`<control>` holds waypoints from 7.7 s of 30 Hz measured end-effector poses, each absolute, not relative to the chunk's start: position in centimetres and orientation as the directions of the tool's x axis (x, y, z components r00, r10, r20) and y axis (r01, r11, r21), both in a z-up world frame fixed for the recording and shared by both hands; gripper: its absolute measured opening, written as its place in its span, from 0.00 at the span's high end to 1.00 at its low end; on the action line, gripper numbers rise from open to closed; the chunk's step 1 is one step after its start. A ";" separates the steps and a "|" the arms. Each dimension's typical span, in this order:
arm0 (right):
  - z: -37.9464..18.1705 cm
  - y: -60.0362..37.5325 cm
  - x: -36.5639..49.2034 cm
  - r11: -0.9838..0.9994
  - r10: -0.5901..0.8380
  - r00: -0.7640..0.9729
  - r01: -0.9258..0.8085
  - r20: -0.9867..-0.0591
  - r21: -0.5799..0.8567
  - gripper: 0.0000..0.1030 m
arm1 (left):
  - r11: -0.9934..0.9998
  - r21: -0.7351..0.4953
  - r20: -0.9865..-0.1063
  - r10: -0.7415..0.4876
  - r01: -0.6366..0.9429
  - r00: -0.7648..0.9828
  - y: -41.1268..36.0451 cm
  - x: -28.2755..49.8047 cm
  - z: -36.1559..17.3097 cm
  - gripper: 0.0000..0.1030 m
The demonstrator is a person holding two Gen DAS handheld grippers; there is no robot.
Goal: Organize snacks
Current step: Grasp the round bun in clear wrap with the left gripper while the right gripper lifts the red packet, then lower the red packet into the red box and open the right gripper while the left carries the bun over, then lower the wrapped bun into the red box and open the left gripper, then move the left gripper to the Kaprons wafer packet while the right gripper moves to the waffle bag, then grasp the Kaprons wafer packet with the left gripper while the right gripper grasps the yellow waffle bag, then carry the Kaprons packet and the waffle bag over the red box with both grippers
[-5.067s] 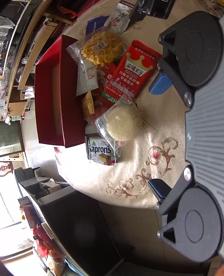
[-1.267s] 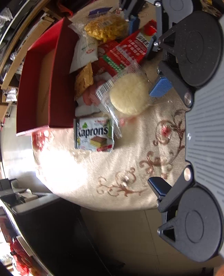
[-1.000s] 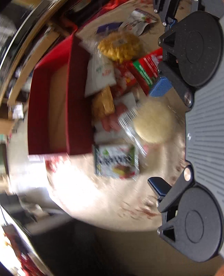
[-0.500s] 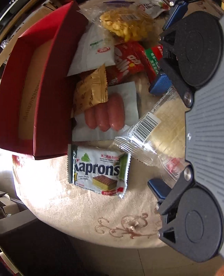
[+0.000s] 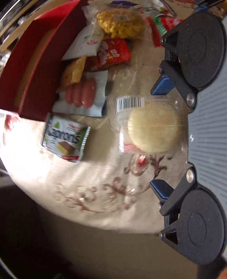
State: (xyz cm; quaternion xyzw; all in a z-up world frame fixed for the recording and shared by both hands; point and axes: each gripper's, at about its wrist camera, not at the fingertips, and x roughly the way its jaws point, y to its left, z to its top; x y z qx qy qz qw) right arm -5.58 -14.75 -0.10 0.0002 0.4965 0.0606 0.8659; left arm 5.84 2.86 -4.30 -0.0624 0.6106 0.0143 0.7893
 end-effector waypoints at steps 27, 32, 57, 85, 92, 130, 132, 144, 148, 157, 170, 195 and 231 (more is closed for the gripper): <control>3.7 -14.8 -4.9 0.998 0.054 0.643 -0.044 -0.764 0.034 0.50 | 0.974 -0.117 -0.849 -0.200 0.195 0.489 2.5 3.0 -1.3 0.50; 5.8 -15.1 -2.3 0.998 0.062 0.693 -0.022 -0.718 0.065 0.50 | 0.957 -0.132 -0.779 -0.262 0.259 0.569 1.7 5.1 2.9 0.50; 0.6 -19.3 16.3 0.997 -0.057 0.684 0.072 -0.727 -0.011 0.51 | 0.953 0.024 -0.764 -0.177 0.302 0.620 -6.5 21.9 -1.7 0.49; 2.5 -20.4 15.5 0.995 -0.078 0.739 0.099 -0.669 -0.006 0.23 | 0.951 0.065 -0.762 -0.147 0.301 0.630 -7.1 21.0 0.1 0.19; 3.6 -20.0 14.3 0.995 -0.086 0.756 0.101 -0.649 -0.014 0.23 | 0.960 0.043 -0.756 -0.151 0.278 0.637 -6.1 20.3 1.1 0.19; 5.9 -16.8 3.3 0.995 -0.074 0.766 0.099 -0.639 0.003 0.23 | 0.963 0.019 -0.756 -0.163 0.270 0.634 -1.6 9.7 3.4 0.17; 5.9 -16.8 3.1 0.995 -0.074 0.766 0.099 -0.639 0.003 0.23 | 0.963 0.020 -0.760 -0.160 0.269 0.630 -1.3 9.3 3.2 0.17; 5.3 -16.5 1.6 0.995 -0.075 0.738 0.098 -0.670 -0.004 0.23 | 0.983 -0.045 -0.819 -0.137 0.176 0.557 2.7 9.7 1.1 0.17; 5.4 -17.1 1.5 0.995 -0.067 0.736 0.101 -0.673 0.011 0.23 | 0.989 -0.030 -0.831 -0.106 0.146 0.546 3.3 10.9 0.1 0.17; 4.9 -18.1 1.6 0.995 -0.074 0.720 0.102 -0.690 -0.001 0.23 | 0.994 -0.087 -0.883 -0.106 0.061 0.458 3.6 15.0 -3.9 0.17; 4.3 -22.5 2.4 0.982 -0.126 0.679 0.188 -0.723 0.006 0.23 | 0.989 -0.061 -0.883 -0.116 0.134 0.456 2.7 13.1 -3.6 0.48; -2.6 -15.6 5.6 0.946 -0.129 0.591 -0.167 -0.796 -0.277 0.11 | 0.969 -0.168 -0.888 -0.229 0.184 0.398 4.3 10.6 -3.7 0.18; 5.5 -16.9 -0.1 0.987 -0.130 0.714 0.024 -0.688 -0.161 0.23 | 0.952 -0.131 -0.804 -0.266 0.278 0.532 0.6 7.2 3.4 0.50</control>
